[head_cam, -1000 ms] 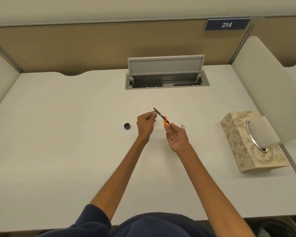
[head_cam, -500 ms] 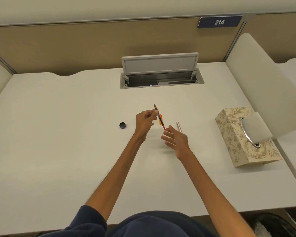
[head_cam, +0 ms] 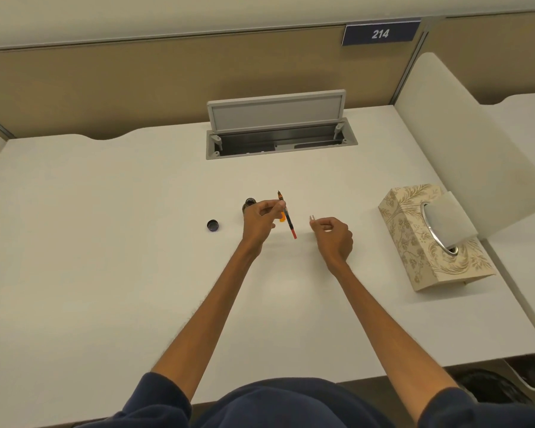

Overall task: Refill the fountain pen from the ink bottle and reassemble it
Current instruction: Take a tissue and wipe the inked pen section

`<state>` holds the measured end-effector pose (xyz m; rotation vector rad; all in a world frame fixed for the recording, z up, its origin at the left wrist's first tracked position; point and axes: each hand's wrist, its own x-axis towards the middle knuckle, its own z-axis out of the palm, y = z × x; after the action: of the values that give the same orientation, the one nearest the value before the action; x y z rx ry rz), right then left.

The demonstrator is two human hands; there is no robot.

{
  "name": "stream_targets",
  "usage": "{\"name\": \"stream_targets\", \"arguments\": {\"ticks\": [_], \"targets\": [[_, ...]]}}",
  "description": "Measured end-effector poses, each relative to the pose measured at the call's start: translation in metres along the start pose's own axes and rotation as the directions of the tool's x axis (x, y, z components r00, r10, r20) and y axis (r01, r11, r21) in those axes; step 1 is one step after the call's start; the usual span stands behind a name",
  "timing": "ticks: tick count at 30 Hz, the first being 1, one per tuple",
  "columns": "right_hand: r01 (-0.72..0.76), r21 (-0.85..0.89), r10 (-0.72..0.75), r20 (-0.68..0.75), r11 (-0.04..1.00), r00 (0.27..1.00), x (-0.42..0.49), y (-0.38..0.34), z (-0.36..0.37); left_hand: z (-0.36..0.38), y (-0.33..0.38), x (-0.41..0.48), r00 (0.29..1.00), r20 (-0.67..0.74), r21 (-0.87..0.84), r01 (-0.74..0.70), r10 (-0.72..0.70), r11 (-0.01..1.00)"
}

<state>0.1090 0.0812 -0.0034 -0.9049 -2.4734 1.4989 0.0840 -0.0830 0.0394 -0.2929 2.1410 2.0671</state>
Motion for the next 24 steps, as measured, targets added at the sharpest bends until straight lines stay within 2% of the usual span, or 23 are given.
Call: {"name": "stream_targets", "arguments": {"ticks": [8, 16, 19, 24], "targets": [[0.074, 0.060, -0.064, -0.157, 0.995, 0.986, 0.007, -0.009, -0.025, 0.014, -0.004, -0.001, 0.998, 0.052, 0.011, 0.026, -0.026, 1.000], [0.087, 0.119, -0.043, -0.336, 0.989, 0.941, 0.022, -0.007, -0.079, 0.063, 0.002, -0.004, 0.984, 0.177, 0.065, 0.014, -0.025, 0.998], [0.088, 0.091, -0.041, -0.429, 0.992, 0.903, 0.026, -0.003, -0.102, 0.082, 0.005, -0.006, 0.975, 0.222, 0.067, 0.004, -0.019, 0.998], [0.109, -0.079, -0.135, -0.616, 0.991, 0.776, 0.038, 0.013, -0.140, 0.110, 0.007, -0.011, 0.957, 0.288, 0.070, 0.000, -0.020, 0.998]]}}
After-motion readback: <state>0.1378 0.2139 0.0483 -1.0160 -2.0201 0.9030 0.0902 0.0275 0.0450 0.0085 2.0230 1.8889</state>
